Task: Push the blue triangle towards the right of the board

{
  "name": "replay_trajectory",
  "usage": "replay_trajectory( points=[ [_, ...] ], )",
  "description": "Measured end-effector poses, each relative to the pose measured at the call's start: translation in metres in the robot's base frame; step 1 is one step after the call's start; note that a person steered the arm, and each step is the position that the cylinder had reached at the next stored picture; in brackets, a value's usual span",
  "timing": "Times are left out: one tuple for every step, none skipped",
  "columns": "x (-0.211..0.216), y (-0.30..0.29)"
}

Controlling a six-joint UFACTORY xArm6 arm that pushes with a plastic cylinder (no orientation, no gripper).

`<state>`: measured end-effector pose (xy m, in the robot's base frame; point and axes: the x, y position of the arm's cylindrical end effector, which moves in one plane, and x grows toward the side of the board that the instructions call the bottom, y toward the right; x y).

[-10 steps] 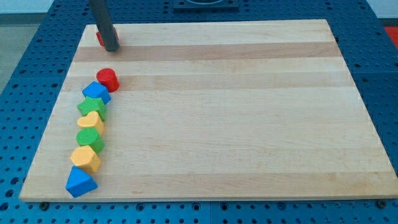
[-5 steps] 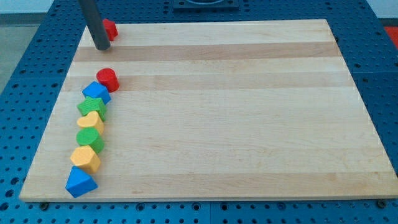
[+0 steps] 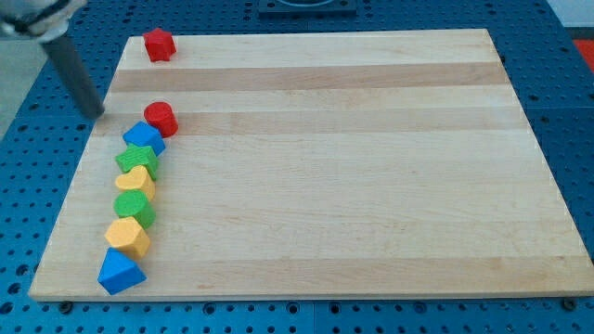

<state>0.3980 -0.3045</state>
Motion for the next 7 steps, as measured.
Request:
replay_trajectory(
  points=[
    [0.089, 0.0],
    [0.179, 0.001],
    [0.218, 0.023],
    [0.219, 0.043],
    [0.219, 0.066],
    [0.219, 0.076],
    [0.216, 0.1]
  ],
)
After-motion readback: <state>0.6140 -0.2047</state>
